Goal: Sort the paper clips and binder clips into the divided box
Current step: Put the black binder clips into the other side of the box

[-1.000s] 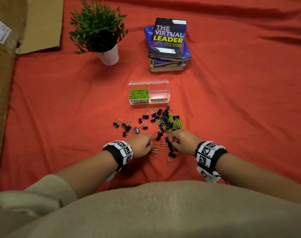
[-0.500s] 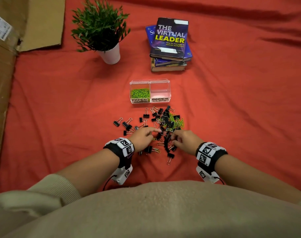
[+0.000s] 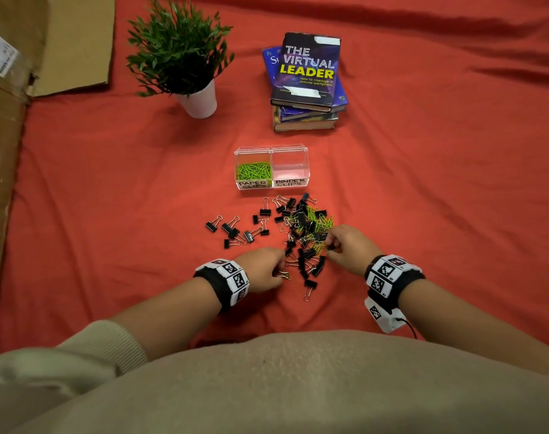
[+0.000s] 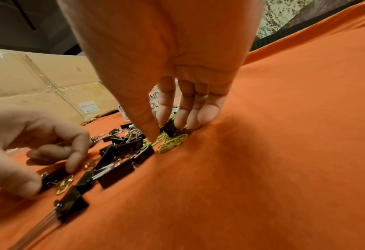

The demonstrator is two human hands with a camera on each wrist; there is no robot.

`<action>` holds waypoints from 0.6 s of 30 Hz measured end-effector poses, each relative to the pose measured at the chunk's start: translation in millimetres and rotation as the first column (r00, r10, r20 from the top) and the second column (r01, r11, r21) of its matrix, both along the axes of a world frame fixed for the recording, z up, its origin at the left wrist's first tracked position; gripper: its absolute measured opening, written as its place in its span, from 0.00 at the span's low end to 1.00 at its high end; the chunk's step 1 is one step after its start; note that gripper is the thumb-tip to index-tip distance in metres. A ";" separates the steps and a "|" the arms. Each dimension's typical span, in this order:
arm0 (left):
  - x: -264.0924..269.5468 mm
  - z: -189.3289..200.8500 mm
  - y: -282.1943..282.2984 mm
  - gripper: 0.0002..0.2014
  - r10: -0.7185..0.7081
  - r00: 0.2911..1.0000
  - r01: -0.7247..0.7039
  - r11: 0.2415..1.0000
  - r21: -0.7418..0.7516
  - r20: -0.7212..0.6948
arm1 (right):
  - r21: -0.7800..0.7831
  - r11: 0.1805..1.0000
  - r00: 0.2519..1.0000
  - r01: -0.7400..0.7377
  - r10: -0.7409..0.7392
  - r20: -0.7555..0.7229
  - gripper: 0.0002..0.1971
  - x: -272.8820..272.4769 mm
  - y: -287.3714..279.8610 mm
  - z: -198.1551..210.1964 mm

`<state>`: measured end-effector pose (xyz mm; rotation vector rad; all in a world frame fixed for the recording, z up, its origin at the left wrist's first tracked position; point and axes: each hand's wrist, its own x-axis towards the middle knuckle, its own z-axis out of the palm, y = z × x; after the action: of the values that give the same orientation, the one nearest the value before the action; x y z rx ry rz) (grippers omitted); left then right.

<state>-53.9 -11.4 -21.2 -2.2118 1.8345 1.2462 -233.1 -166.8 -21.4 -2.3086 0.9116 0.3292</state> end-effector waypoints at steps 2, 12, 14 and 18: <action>2.8 -0.9 1.7 0.12 -0.087 0.994 0.088 0.996 -0.016 0.065 | -0.014 1.000 1.000 0.017 -0.017 -0.002 0.07 1.4 -0.3 -1.7; 10.8 0.9 4.9 0.07 -0.106 0.988 0.116 0.989 -0.089 0.109 | 0.061 0.969 0.969 0.238 -0.241 0.050 0.04 0.7 -9.3 -5.7; 4.4 1.2 1.9 0.08 -0.123 0.987 0.135 0.985 -0.106 0.107 | 0.041 0.959 0.958 0.279 -0.281 0.056 0.03 -0.8 -11.8 -4.0; -11.4 -1.2 -4.2 0.13 -0.209 0.963 0.224 0.972 -0.071 0.173 | -0.042 0.986 0.985 0.164 -0.166 -0.050 0.05 -2.2 -5.2 2.0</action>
<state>-65.3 -15.6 -22.4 -2.0155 2.0348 0.9322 -235.3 -171.9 -19.3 -2.2492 1.1369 0.3069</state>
